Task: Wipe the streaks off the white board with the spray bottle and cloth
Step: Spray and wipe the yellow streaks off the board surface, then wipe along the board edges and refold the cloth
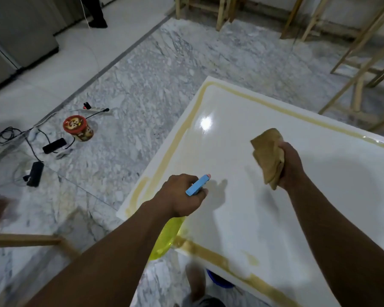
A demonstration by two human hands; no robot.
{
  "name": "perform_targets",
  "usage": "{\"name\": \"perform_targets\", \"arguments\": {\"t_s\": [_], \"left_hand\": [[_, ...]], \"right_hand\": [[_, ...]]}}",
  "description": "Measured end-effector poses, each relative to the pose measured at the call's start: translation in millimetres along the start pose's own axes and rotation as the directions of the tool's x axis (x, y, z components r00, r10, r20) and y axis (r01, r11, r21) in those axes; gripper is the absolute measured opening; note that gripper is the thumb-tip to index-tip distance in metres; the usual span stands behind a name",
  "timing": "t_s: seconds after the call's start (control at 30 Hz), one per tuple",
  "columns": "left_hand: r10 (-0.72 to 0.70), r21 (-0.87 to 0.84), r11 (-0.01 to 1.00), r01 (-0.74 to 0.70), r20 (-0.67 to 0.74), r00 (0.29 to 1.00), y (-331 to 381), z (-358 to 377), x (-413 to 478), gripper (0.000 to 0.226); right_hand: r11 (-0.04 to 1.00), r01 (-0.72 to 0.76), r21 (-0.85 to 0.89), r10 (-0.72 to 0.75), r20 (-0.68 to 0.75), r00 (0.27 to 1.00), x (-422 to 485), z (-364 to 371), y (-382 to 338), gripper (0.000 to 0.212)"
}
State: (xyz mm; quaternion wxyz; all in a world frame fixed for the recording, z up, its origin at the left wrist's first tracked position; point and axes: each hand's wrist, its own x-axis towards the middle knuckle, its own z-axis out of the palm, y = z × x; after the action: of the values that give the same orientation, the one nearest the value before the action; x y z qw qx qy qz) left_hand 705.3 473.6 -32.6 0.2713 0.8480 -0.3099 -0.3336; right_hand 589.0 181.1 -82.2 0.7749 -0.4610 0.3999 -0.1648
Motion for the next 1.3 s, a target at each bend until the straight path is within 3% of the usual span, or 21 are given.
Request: {"name": "perform_targets", "arguments": {"t_s": [0.03, 0.1, 0.13, 0.17, 0.23, 0.27, 0.3, 0.43, 0.57, 0.63, 0.67, 0.73, 0.77, 0.83, 0.93, 1.03, 1.3], "left_hand": [[0.009, -0.014, 1.0, -0.009, -0.027, 1.0, -2.9, -2.9, 3.9, 0.038], [0.008, -0.039, 0.999, -0.012, -0.083, 0.997, -12.4, -8.6, 11.0, 0.041], [0.006, -0.046, 0.999, -0.011, -0.099, 0.995, -18.2, -10.2, 12.2, 0.041], [-0.001, -0.048, 0.999, -0.004, -0.109, 0.994, -25.1, -11.0, 12.6, 0.042], [-0.019, -0.055, 0.998, 0.013, -0.109, 0.994, -38.1, -11.4, 11.9, 0.041], [-0.03, -0.06, 0.998, 0.024, -0.108, 0.994, -44.6, -12.1, 11.2, 0.041], [-0.04, -0.063, 0.997, 0.034, -0.108, 0.993, -52.2, -13.6, 10.8, 0.04], [-0.08, -0.104, 0.992, 0.07, -0.102, 0.991, -76.1, -21.2, 0.8, 0.038], [-0.052, -0.109, 0.993, 0.039, -0.123, 0.991, -88.7, -31.5, -14.7, 0.038], [-0.014, -0.092, 0.996, 0.004, -0.114, 0.993, -99.9, -42.6, -30.4, 0.038], [-0.002, -0.086, 0.996, -0.007, -0.107, 0.994, -104.7, -48.4, -38.1, 0.039], [0.017, -0.088, 0.996, -0.026, -0.102, 0.995, -114.4, -64.1, -55.7, 0.039], [0.022, -0.087, 0.996, -0.03, -0.099, 0.995, -118.3, -69.0, -60.3, 0.039], [0.041, -0.072, 0.996, -0.047, -0.089, 0.995, -124.9, -86.3, -72.6, 0.04], [0.073, -0.031, 0.997, -0.075, -0.057, 0.996, -126.7, -111.4, -82.5, 0.038], [0.107, -0.021, 0.994, -0.107, -0.007, 0.994, -117.9, -134.6, -83.9, 0.031], [0.188, 0.072, 0.978, -0.194, 0.085, 0.979, -73.2, -165.4, -44.9, 0.032]], "right_hand": [[0.978, 0.035, -0.206, -0.057, -0.099, 0.993, 13.9, -1.0, -2.5, 0.042], [0.835, 0.043, -0.548, -0.162, -0.171, 0.972, 45.3, 0.2, 9.1, 0.053], [0.689, 0.053, -0.723, -0.227, -0.146, 0.963, 58.7, -1.0, 25.7, 0.054], [0.43, 0.11, -0.896, -0.299, -0.027, 0.954, 66.8, -0.7, 48.4, 0.054], [-0.105, 0.153, -0.983, -0.416, 0.183, 0.891, 74.8, -1.0, 100.8, 0.056], [-0.206, 0.174, -0.963, -0.44, 0.25, 0.862, 69.9, 3.8, 116.4, 0.057], [-0.224, 0.209, -0.952, -0.44, 0.29, 0.85, 58.5, 16.9, 123.3, 0.057], [-0.206, 0.267, -0.941, -0.414, 0.331, 0.848, 11.6, 65.5, 156.3, 0.059], [0.041, 0.408, -0.912, -0.333, 0.373, 0.866, -42.4, 130.5, 195.5, 0.055], [0.275, 0.366, -0.889, -0.271, 0.293, 0.917, -67.8, 157.1, 202.6, 0.054], [0.474, 0.281, -0.834, -0.199, 0.21, 0.957, -79.4, 168.4, 199.2, 0.049], [0.889, -0.013, -0.459, 0.031, 0.032, 0.999, -103.9, 189.4, 180.9, 0.039], [0.965, -0.194, -0.178, 0.2, 0.015, 0.98, -112.8, 192.2, 170.3, 0.039], [0.879, -0.389, 0.275, 0.381, 0.086, 0.921, -137.4, 192.7, 154.8, 0.049], [0.759, -0.349, 0.55, 0.363, 0.089, 0.928, -168.4, 183.0, 146.8, 0.061], [0.669, -0.318, 0.672, 0.333, 0.112, 0.936, -190.9, 189.4, 135.4, 0.065], [0.668, -0.206, 0.715, 0.239, 0.056, 0.969, -181.3, 204.3, 78.8, 0.066]]}}
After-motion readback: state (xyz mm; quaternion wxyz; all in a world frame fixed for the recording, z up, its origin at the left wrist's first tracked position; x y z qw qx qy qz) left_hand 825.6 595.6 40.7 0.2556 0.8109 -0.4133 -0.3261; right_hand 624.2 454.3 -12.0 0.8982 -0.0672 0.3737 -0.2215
